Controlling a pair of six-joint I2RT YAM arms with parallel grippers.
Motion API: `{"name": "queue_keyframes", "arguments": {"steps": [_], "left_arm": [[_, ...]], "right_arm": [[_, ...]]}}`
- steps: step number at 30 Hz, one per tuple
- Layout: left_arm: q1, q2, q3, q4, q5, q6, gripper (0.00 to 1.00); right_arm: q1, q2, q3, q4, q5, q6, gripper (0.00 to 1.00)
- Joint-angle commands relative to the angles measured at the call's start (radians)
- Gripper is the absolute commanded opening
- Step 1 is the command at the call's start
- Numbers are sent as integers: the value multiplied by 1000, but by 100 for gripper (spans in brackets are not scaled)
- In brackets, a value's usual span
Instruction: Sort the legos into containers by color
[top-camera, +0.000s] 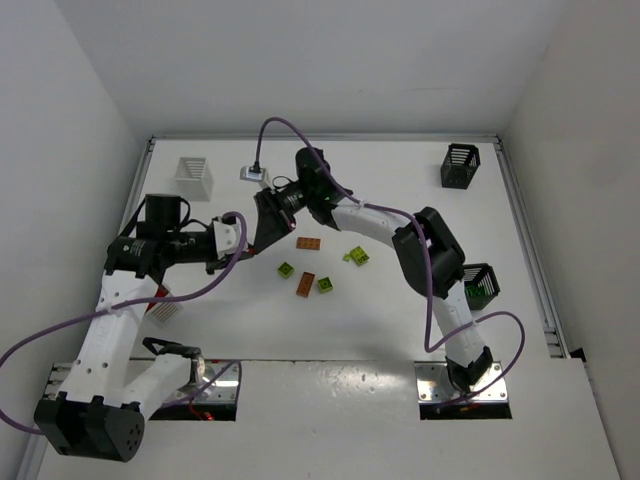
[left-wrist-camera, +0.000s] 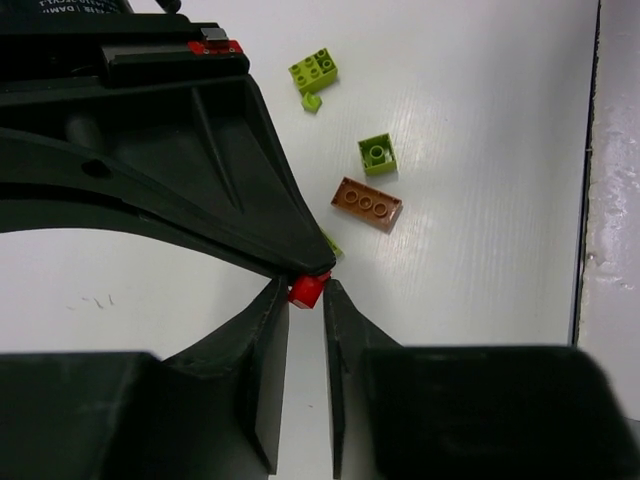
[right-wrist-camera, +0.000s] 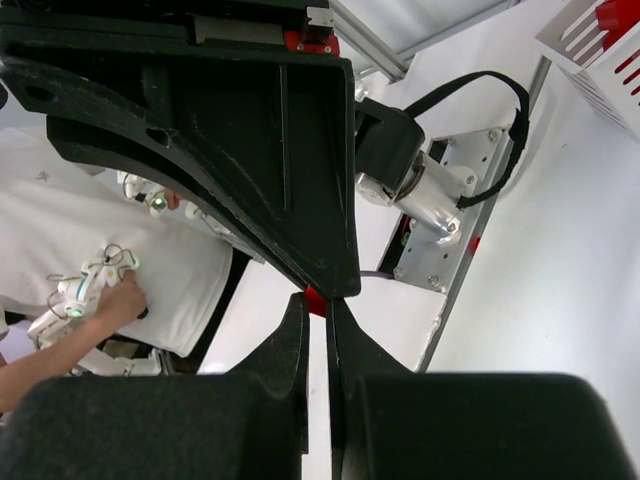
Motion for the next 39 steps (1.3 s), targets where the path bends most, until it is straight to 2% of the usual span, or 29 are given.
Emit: {"name": "queue_keyframes", "arguments": {"steps": [1,3,5,6,9,10,13,16,20,22,23,24,25,26,27,28,31,33,36,39], "left_arm": [[-21,-3,-10,30,-9,-12,22],[-21,-3,-10,40,-19,-26,15],[-21,-3,-10,49,-30,-53,10],[-21,-3,-10,49,-41,-54,7],[-21,-18,-19,58,-65,-97,4],[-21,-40,-19,58,-65,-107,4],[-1,-81,-31,58,-93,-161,2],[13,-123,-31,58,-133,-230,0],[22,-158,6,40,-220,-305,0],[31,-167,41,40,-320,-373,0],[32,-167,51,40,-355,-402,0],[32,-167,64,21,-384,-432,0],[32,-154,91,6,-425,-442,0],[32,-137,105,-20,-447,-477,0],[32,-137,119,-20,-473,-504,0],[32,-123,146,-40,-523,-524,0],[41,-95,191,-110,-652,-598,0],[41,-74,202,-207,-693,-598,0],[41,-86,200,-278,-716,-598,0],[52,-112,200,-335,-798,-609,0]], "right_arm": [[9,-5,6,61,-123,2,0],[9,-5,6,61,-123,2,0],[9,-5,6,61,-123,2,12],[9,-5,6,52,-123,2,24],[-11,-5,15,38,-123,2,41],[-11,-5,15,29,-123,2,51],[-33,-28,-17,38,-123,2,66],[-60,-57,-121,92,-123,2,77],[-119,-93,-212,127,-53,-20,80],[-157,-104,-245,40,39,-69,81],[-169,-126,-246,-45,93,-212,81],[-181,-138,-230,-423,163,-354,82],[-182,-162,-154,-784,361,-656,82],[-182,-176,-93,-887,551,-770,82],[-169,-190,-92,-951,553,-849,84],[-169,-205,-77,-977,695,-895,84],[-160,-262,-95,-993,855,-975,86],[-169,-284,-95,-1043,909,-1090,88],[-178,-327,-141,-1054,929,-1161,88],[-178,-360,-178,-1080,938,-1224,88]]}}
